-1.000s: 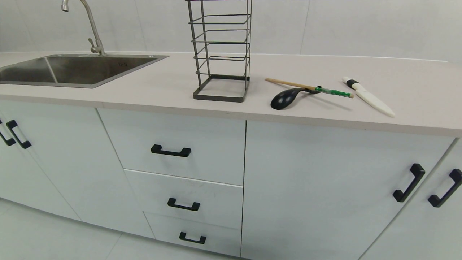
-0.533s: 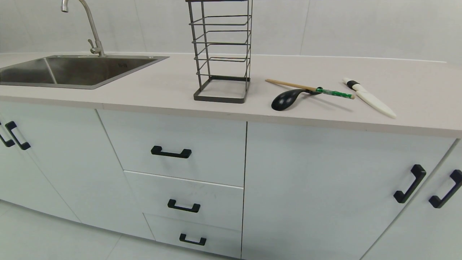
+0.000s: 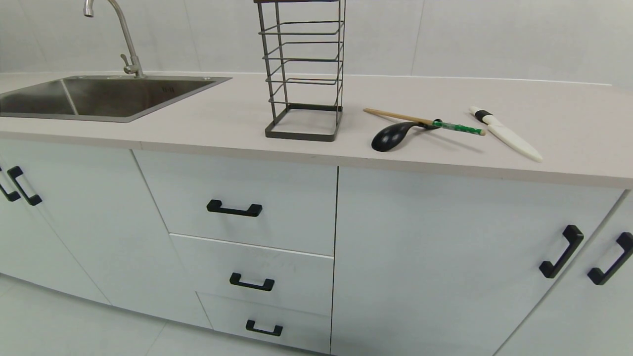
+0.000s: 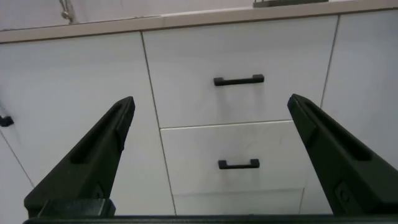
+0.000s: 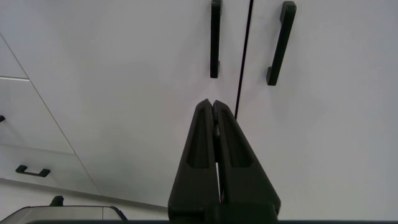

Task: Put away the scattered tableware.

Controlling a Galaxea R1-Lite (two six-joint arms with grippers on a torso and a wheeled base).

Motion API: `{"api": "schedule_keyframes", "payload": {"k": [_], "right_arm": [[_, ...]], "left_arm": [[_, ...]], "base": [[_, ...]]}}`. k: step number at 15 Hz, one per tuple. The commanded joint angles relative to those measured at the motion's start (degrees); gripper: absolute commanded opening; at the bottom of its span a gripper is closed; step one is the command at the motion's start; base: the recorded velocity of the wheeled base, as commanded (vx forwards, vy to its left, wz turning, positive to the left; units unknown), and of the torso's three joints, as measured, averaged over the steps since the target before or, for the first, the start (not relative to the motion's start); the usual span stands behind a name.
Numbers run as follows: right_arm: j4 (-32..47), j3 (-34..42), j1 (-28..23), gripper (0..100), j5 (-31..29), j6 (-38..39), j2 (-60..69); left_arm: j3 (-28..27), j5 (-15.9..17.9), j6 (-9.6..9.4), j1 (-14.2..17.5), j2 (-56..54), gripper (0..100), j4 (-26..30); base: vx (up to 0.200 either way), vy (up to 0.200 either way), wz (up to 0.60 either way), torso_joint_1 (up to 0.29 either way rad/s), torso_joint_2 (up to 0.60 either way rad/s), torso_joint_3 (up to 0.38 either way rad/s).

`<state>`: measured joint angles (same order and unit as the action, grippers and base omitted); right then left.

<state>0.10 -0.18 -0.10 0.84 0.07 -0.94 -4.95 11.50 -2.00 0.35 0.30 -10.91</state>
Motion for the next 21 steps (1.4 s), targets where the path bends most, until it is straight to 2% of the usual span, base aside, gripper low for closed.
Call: {"api": "schedule_keyframes", "payload": {"k": [1,4,5,6,8,10,11,12,13,14,15,17,19,21], "right_arm": [[0.0,0.0,0.0,0,0.0,0.0,-0.1],[0.0,0.0,0.0,0,0.1,0.0,-0.1],[0.0,0.0,0.0,0,0.1,0.0,-0.1],[0.1,0.1,0.0,0,0.1,0.0,-0.1],[0.1,0.1,0.0,0,0.1,0.0,-0.1],[0.0,0.1,0.0,0,0.1,0.0,-0.1],[0.0,0.1,0.0,0,0.1,0.0,-0.1],[0.0,0.1,0.0,0,0.1,-0.1,-0.1],[0.0,0.1,0.0,0,0.1,-0.1,-0.1],[0.0,0.1,0.0,0,0.1,-0.1,-0.1],[0.0,0.1,0.0,0,0.1,-0.1,-0.1],[0.0,0.1,0.0,0,0.1,-0.1,-0.1],[0.0,0.1,0.0,0,0.1,-0.1,-0.1],[0.1,0.1,0.0,0,0.1,0.0,-0.1]], "left_arm": [[-1.2,1.0,-0.02,-0.7,1.1,100,1.3],[-3.2,6.3,-0.64,-1.6,7.2,100,1.1],[-3.8,7.2,-0.99,-1.6,8.7,100,1.2],[-3.7,8.6,-2.83,-1.6,10.4,100,1.2],[-4.7,14.7,-9.25,-1.7,17.1,100,1.2],[-8.1,18.3,-14.17,-1.7,24.0,100,1.2],[-8.8,19.0,-15.58,-1.7,25.5,100,1.2],[-10.4,22.1,-19.18,-1.8,31.2,100,1.0],[-11.0,23.8,-20.5,-2.1,33.5,100,0.9],[-11.7,25.4,-23.31,-4.0,36.7,100,0.9],[-11.9,25.3,-25.6,-5.5,38.3,100,0.9],[-11.4,24.8,-33.07,-8.2,41.2,100,1.5],[-11.3,23.8,-39.49,-9.7,44.3,100,2.6],[-11.0,21.9,-43.62,-13.6,47.9,100,3.8]], "base": [[0.0,0.0,0.0,0.0,0.0,0.0],[0.0,0.0,0.0,0.0,0.0,0.0],[0.0,0.0,0.0,0.0,0.0,0.0],[0.0,0.0,0.0,0.0,0.0,0.0],[0.0,0.0,0.0,0.0,0.0,0.0],[0.0,0.0,0.0,0.0,0.0,0.0],[0.0,0.0,0.0,0.0,0.0,0.0],[0.0,0.0,0.0,0.0,0.0,0.0],[0.0,0.0,0.0,0.0,0.0,0.0],[0.0,0.0,0.0,0.0,0.0,0.0],[0.0,0.0,0.0,0.0,0.0,0.0],[0.0,0.0,0.0,0.0,0.0,0.0],[0.0,0.0,0.0,0.0,0.0,0.0],[0.0,0.0,0.0,0.0,0.0,0.0]]}}
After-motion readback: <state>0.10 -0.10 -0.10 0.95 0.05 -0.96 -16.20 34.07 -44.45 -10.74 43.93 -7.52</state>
